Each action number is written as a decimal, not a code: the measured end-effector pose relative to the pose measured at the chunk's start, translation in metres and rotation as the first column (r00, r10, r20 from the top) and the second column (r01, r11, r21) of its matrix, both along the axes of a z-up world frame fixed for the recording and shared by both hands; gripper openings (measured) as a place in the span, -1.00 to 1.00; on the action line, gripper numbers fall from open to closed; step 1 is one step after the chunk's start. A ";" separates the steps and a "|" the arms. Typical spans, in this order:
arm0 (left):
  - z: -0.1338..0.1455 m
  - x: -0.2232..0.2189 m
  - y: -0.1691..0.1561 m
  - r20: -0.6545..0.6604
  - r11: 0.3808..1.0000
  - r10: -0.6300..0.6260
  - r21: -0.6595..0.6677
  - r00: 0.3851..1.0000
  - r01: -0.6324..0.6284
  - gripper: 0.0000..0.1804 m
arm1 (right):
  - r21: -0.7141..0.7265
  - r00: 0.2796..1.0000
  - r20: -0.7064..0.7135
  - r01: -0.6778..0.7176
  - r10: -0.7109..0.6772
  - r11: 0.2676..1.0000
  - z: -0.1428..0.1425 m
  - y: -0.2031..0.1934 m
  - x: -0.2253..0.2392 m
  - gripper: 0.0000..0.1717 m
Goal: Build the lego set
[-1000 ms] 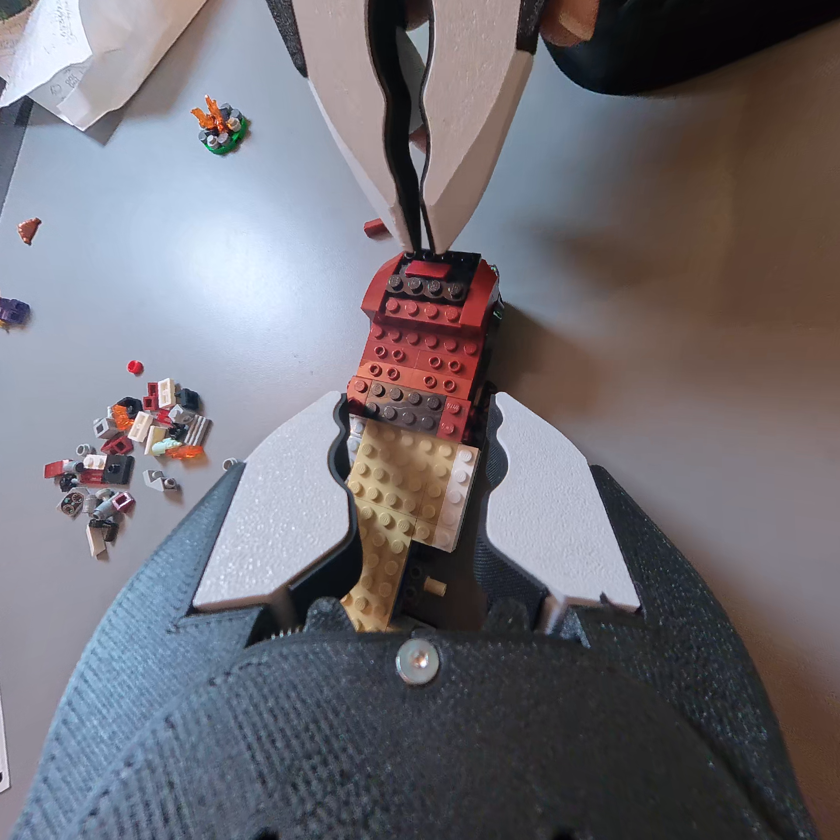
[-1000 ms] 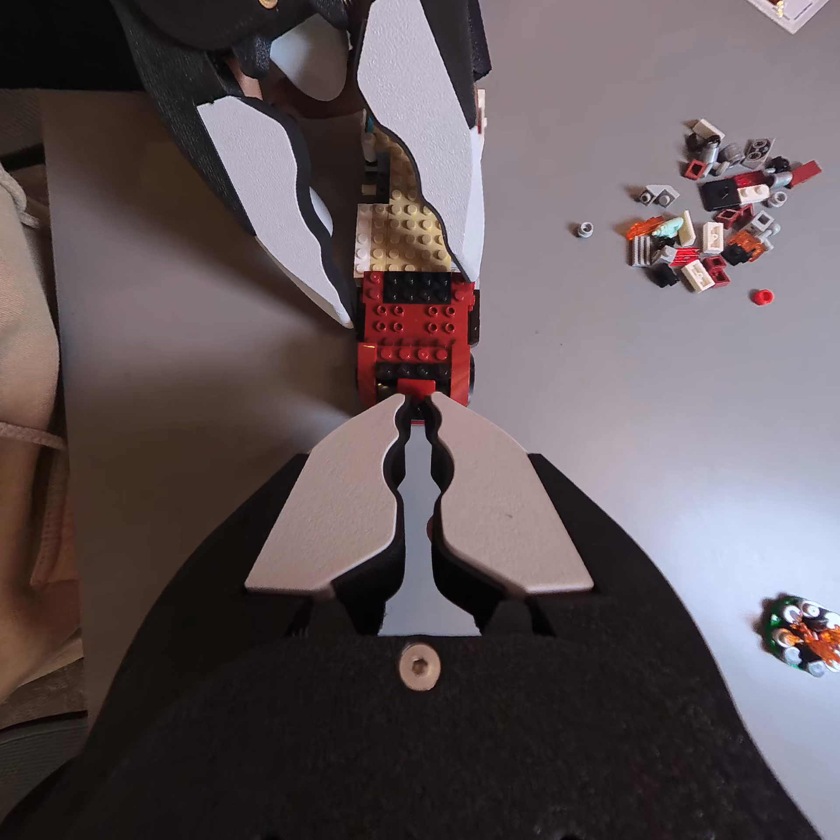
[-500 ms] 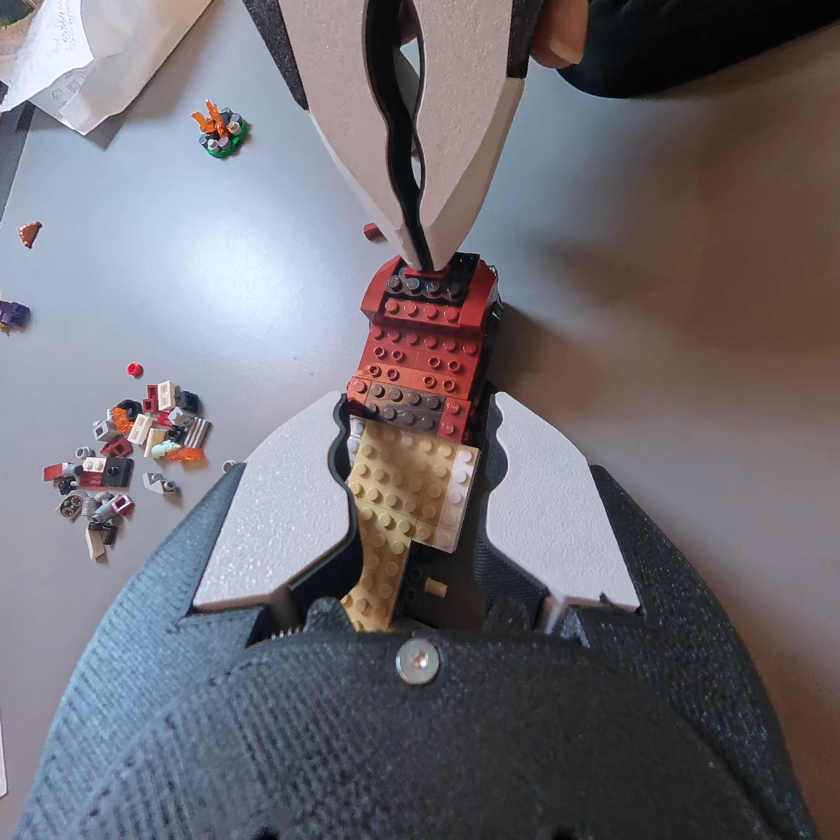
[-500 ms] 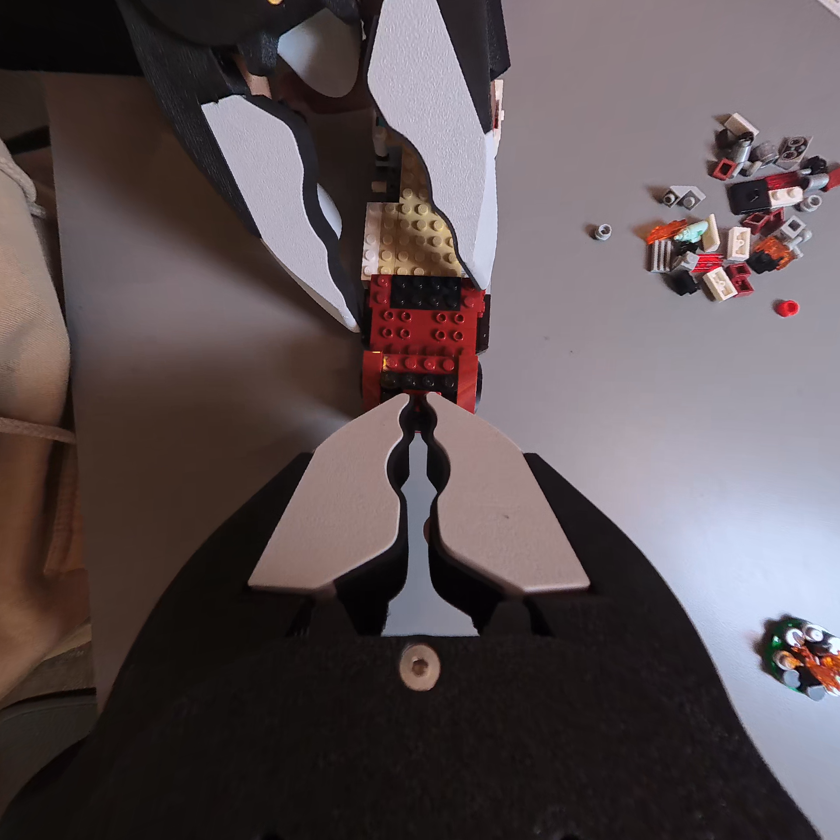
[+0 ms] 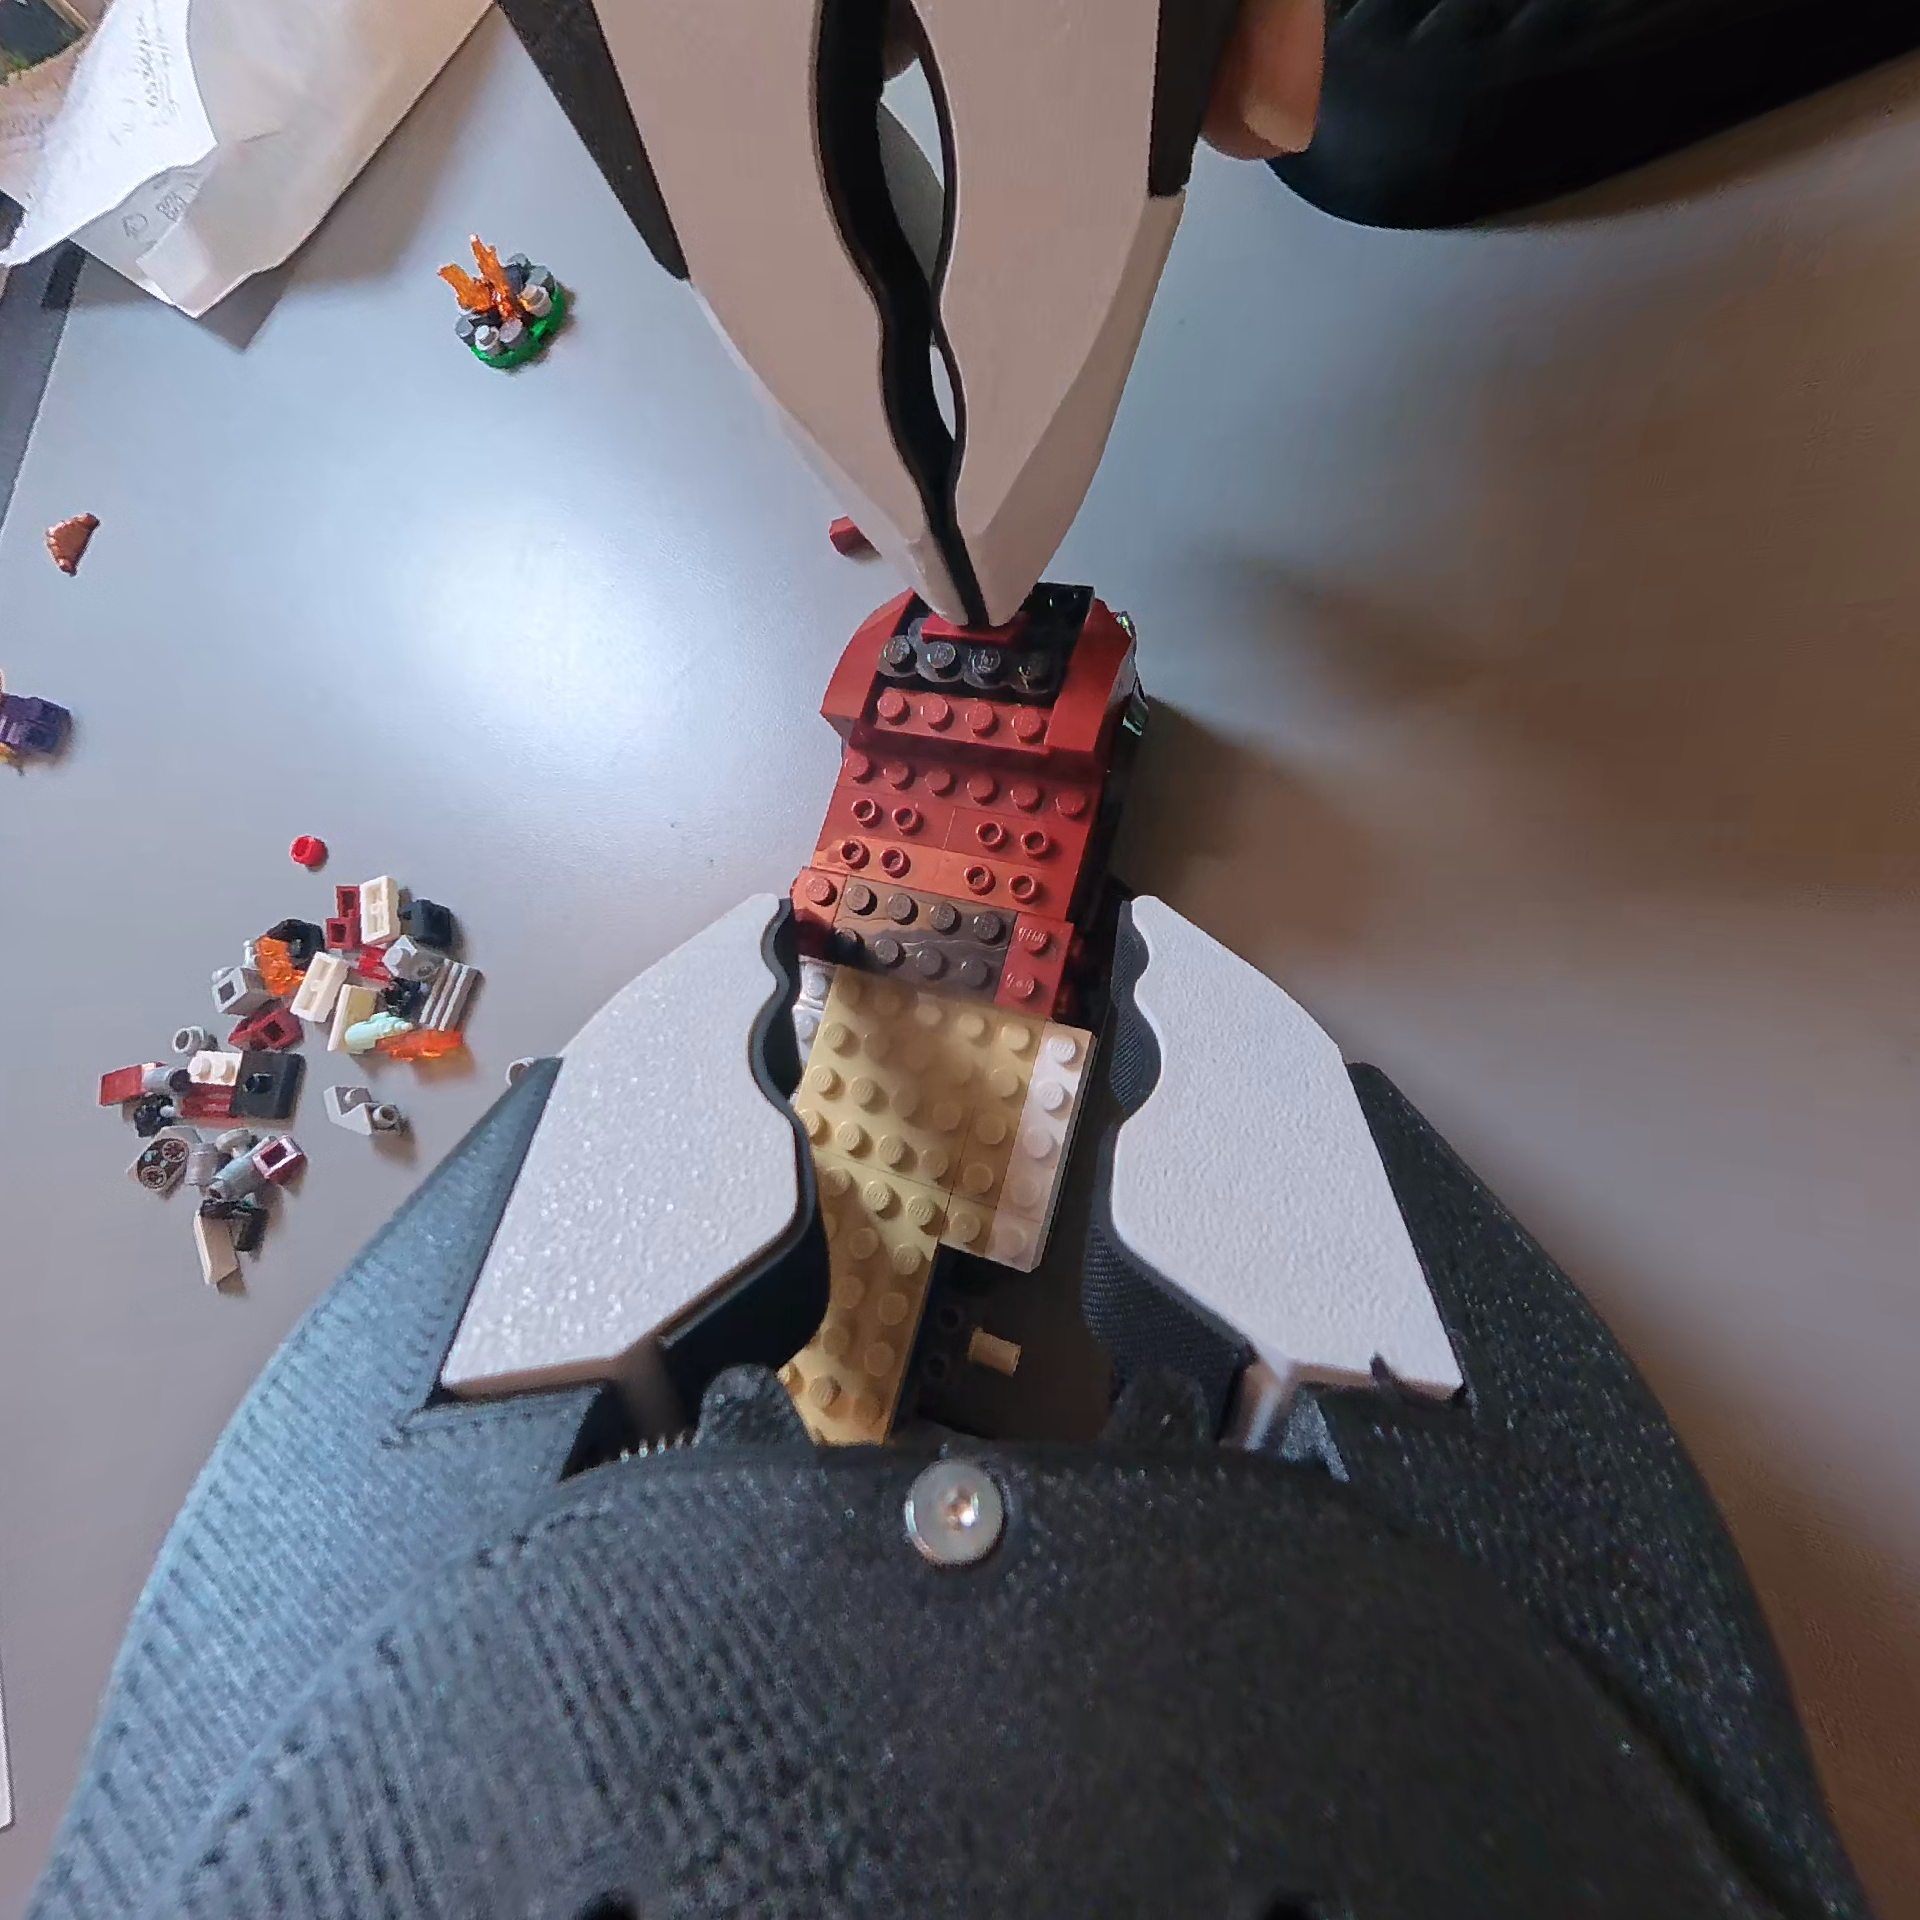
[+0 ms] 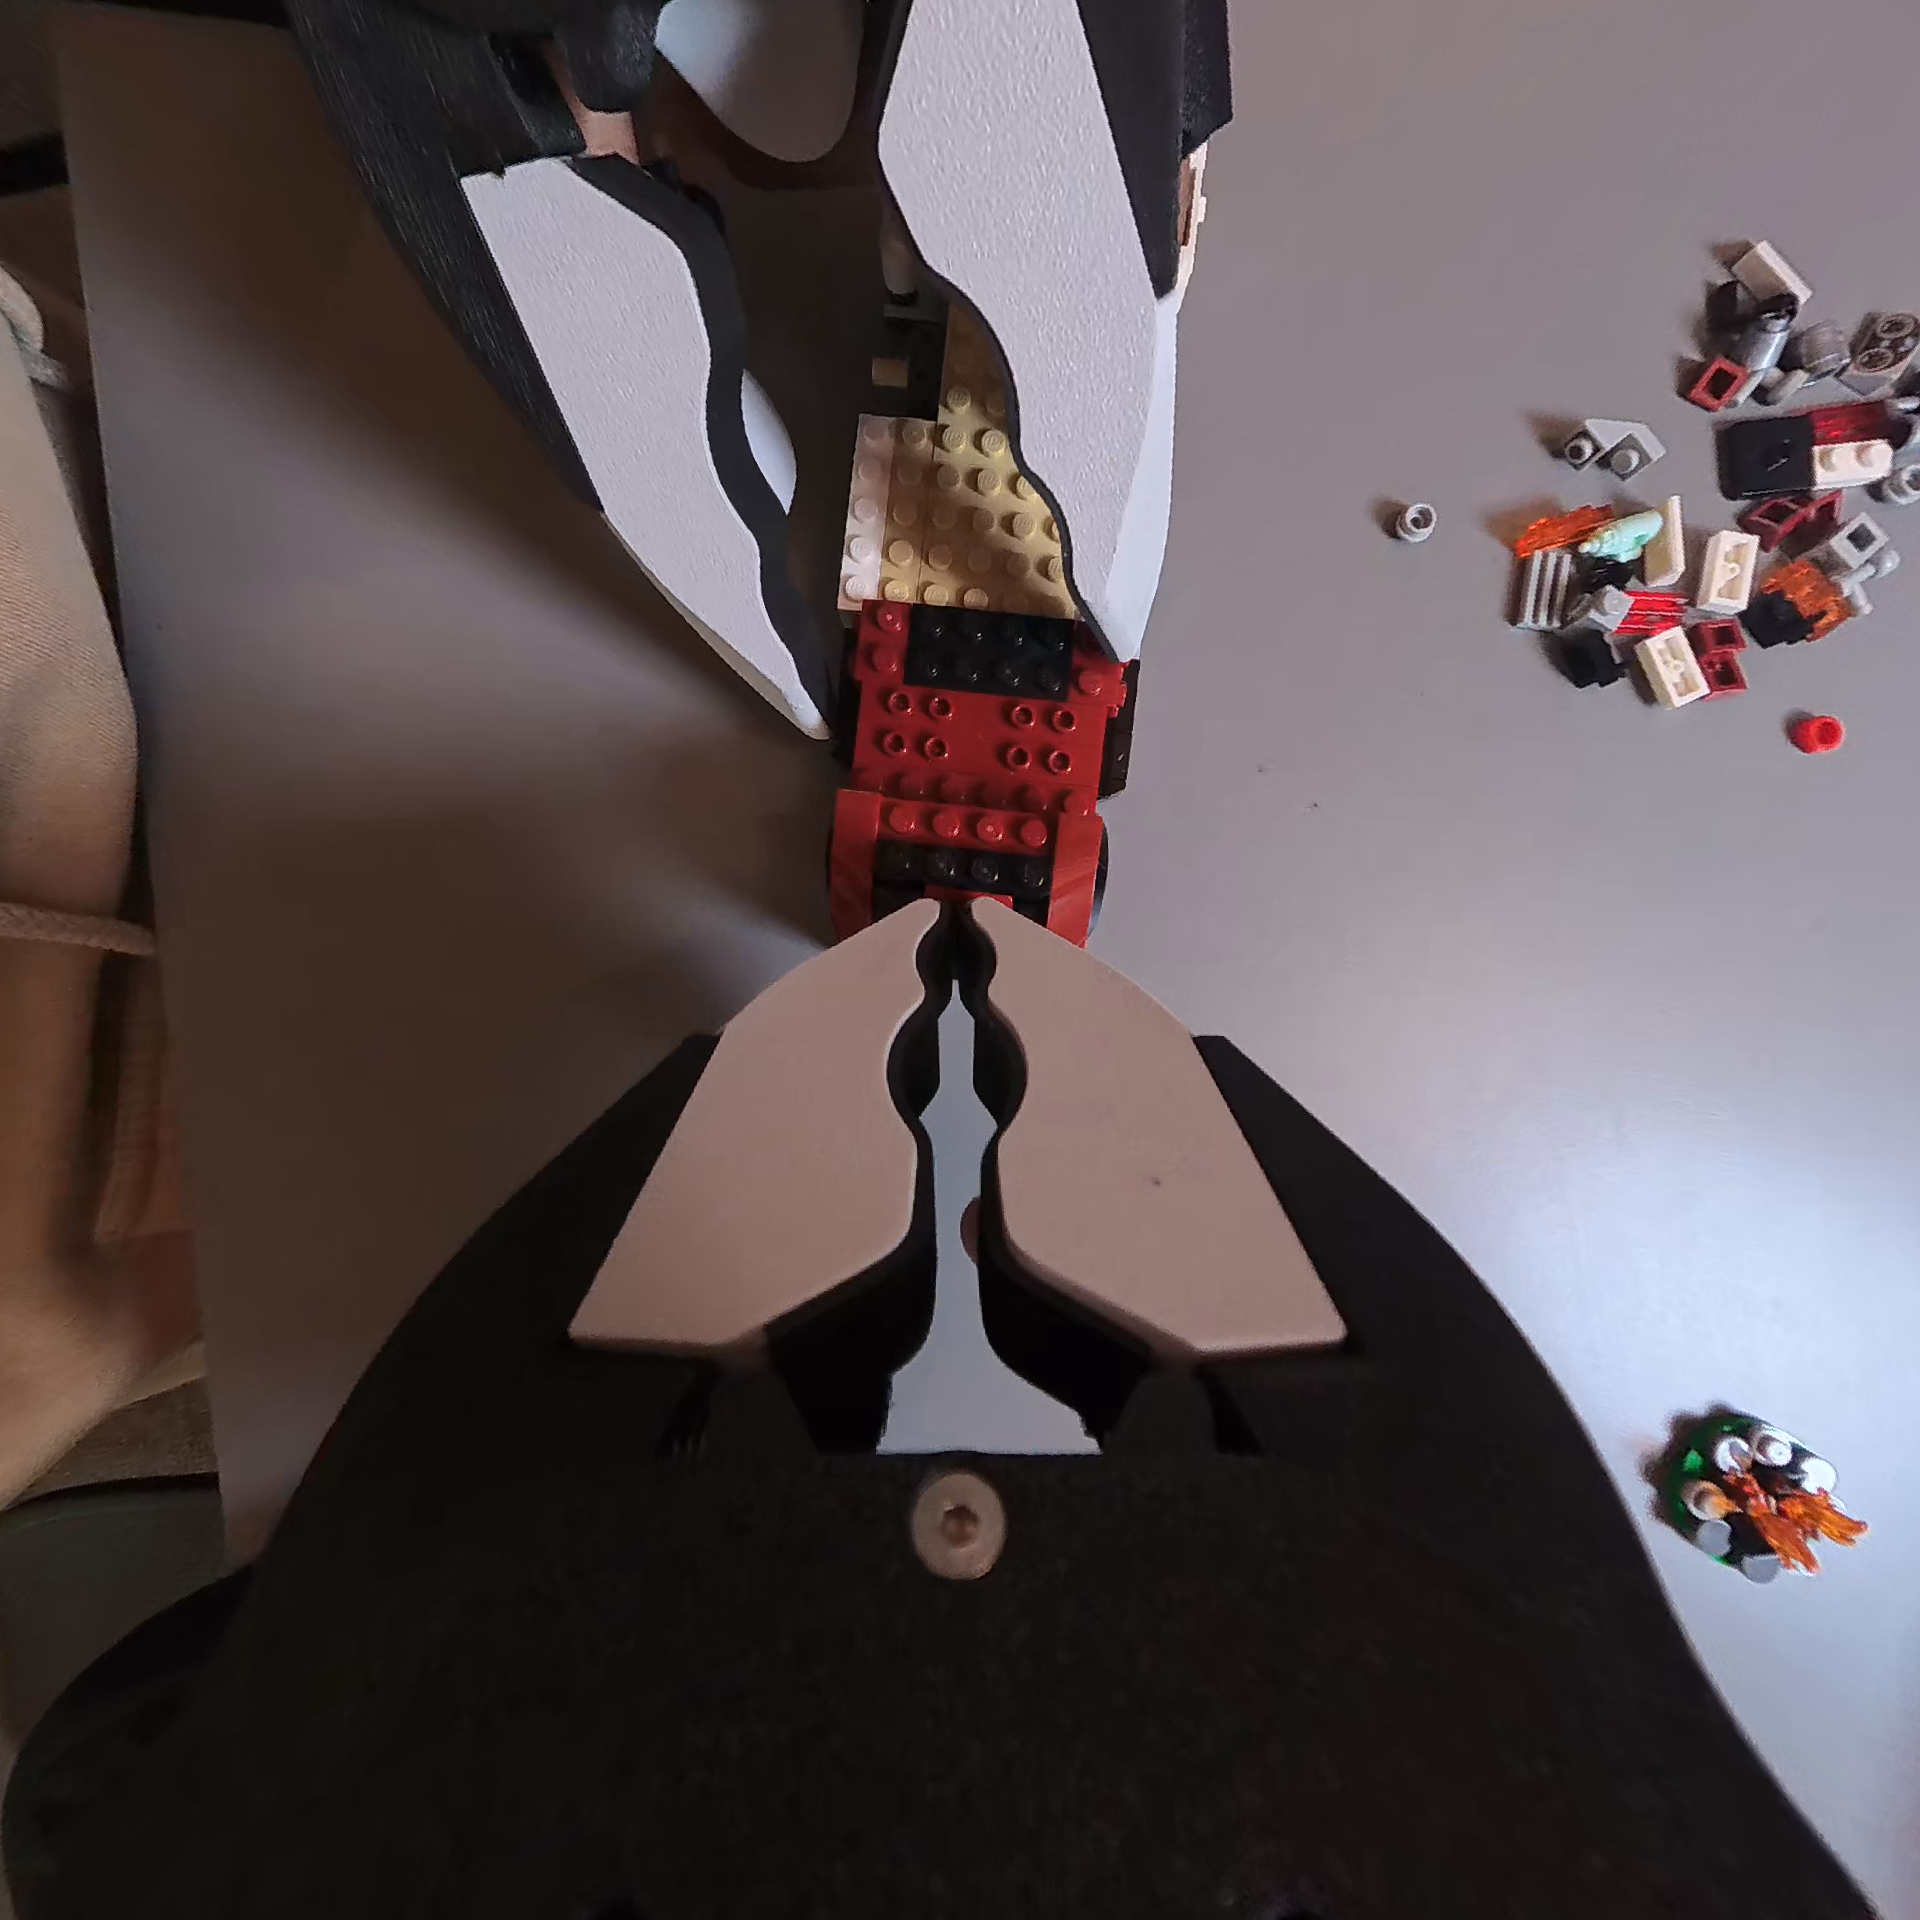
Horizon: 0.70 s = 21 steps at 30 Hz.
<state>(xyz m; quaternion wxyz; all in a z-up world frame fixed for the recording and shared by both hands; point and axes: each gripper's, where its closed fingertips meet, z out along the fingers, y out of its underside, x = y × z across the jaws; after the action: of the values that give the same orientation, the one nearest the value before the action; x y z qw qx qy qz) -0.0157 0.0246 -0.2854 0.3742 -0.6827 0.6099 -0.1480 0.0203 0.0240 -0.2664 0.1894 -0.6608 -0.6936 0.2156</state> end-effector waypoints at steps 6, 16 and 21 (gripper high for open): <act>0.001 0.002 0.000 0.012 1.000 0.001 0.017 1.000 -0.001 -0.41 | 0.029 1.000 0.008 -0.025 0.024 0.999 -0.003 0.000 0.003 -1.00; 0.001 -0.002 0.002 -0.013 1.000 0.021 0.000 1.000 -0.021 -0.41 | 0.002 0.998 -0.068 -0.005 0.006 1.000 0.001 0.001 -0.003 -0.97; 0.005 -0.004 0.000 0.003 0.999 0.009 -0.036 1.000 -0.009 -0.27 | -0.043 0.989 -0.141 0.034 -0.040 0.999 0.009 0.004 -0.002 -0.91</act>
<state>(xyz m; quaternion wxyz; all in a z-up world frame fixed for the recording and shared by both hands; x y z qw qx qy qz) -0.0195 0.0247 -0.2804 0.3637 -0.6917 0.6035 -0.1584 0.0184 0.0277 -0.2579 0.2289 -0.6600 -0.6616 0.2725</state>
